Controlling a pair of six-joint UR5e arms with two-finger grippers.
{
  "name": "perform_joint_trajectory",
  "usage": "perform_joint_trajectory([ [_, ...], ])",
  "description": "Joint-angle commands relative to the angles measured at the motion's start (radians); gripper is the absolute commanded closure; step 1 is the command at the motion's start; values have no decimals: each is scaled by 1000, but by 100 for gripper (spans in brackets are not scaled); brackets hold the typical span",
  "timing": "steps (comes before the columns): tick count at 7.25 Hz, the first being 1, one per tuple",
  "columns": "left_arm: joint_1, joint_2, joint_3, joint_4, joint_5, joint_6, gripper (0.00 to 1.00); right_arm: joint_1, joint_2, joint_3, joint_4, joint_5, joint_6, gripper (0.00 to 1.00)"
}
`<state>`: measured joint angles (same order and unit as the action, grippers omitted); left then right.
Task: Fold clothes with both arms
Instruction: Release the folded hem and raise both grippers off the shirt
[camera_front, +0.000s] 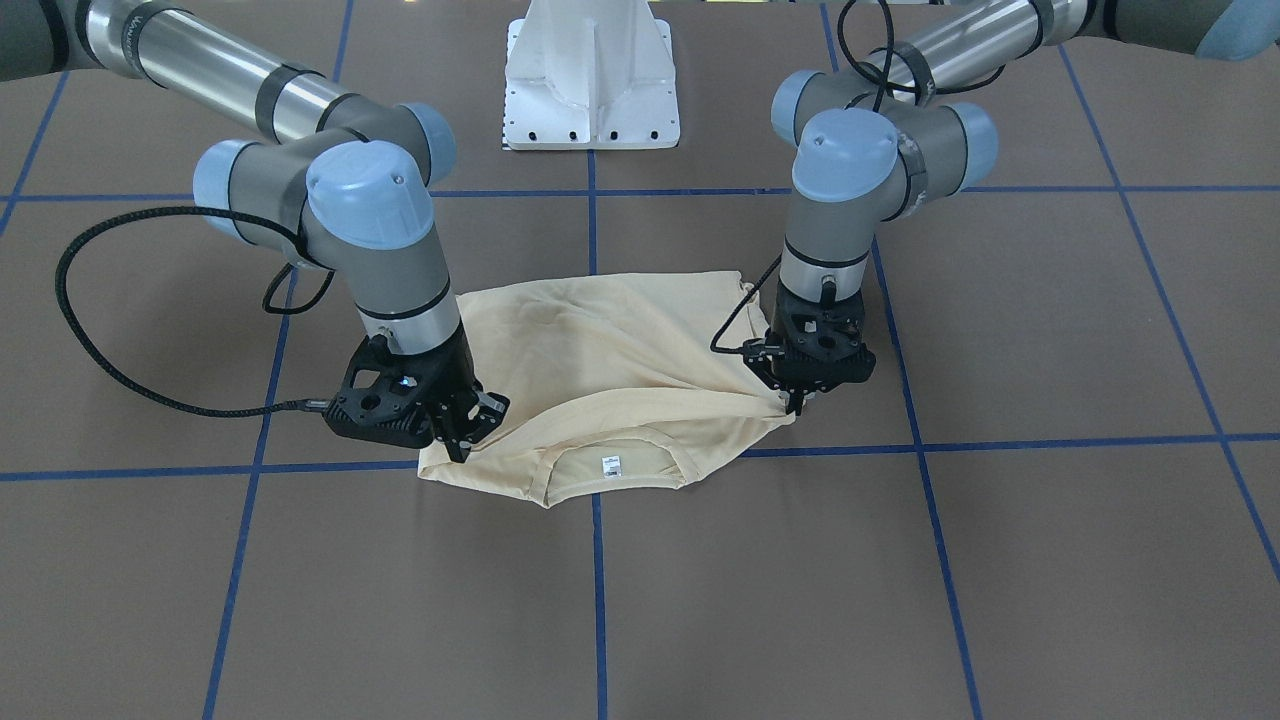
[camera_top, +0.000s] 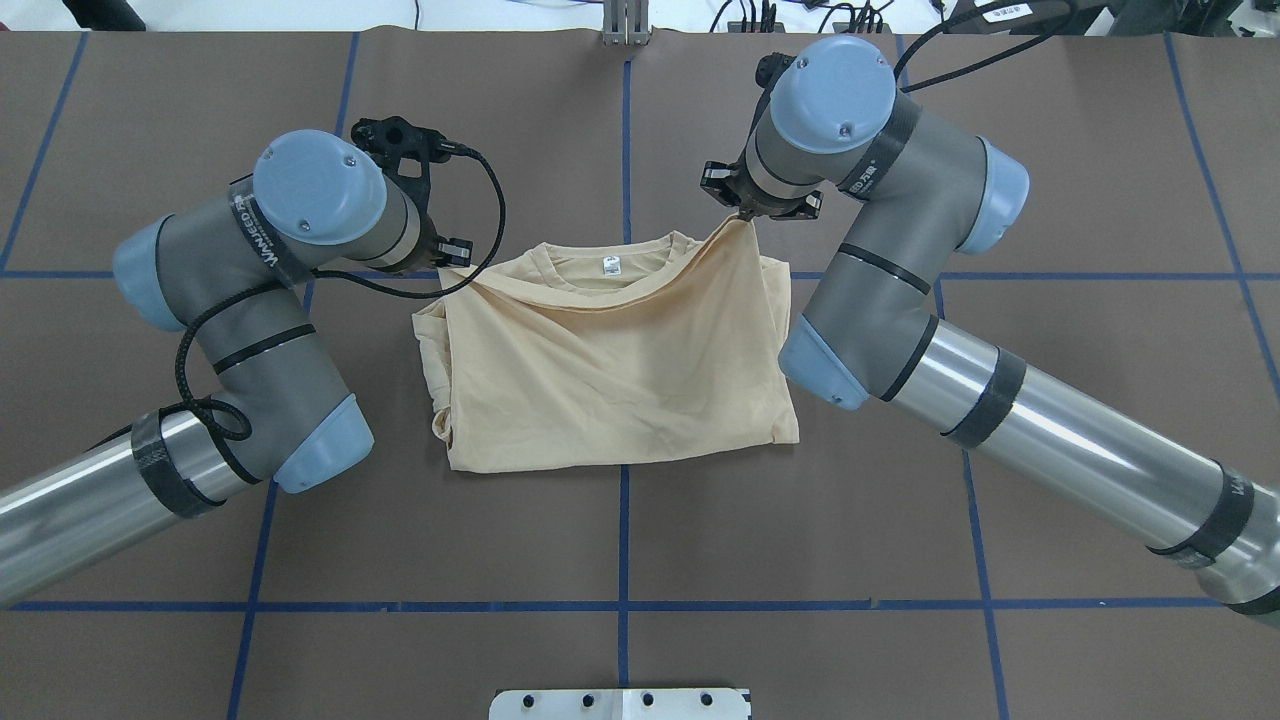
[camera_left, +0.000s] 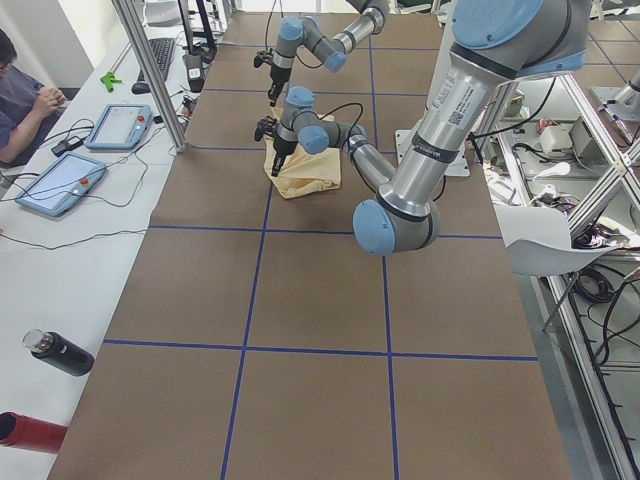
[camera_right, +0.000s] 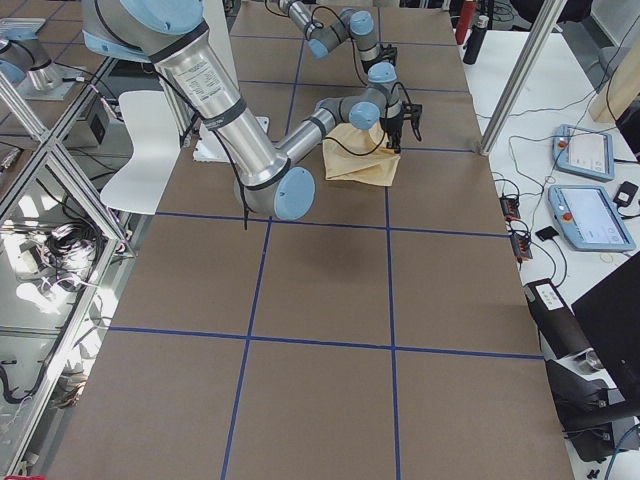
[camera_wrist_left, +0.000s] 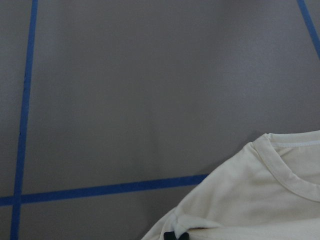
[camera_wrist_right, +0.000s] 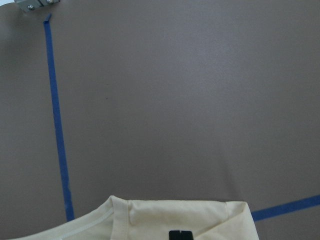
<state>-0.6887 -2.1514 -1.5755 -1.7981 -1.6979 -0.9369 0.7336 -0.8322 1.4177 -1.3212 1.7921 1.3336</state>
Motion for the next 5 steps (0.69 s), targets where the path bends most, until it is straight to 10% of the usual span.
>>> perform_joint_trajectory([
  [1,-14,1,72,-60,4,52,100,24,5,-77,68,-5,-59,100],
  [4,-34,7,71,-63,1,128,100,41,4,-75,70,4,-82,100],
  [5,-34,10,69,-75,-3,130,1,35,-4,-75,68,0,-90,7],
])
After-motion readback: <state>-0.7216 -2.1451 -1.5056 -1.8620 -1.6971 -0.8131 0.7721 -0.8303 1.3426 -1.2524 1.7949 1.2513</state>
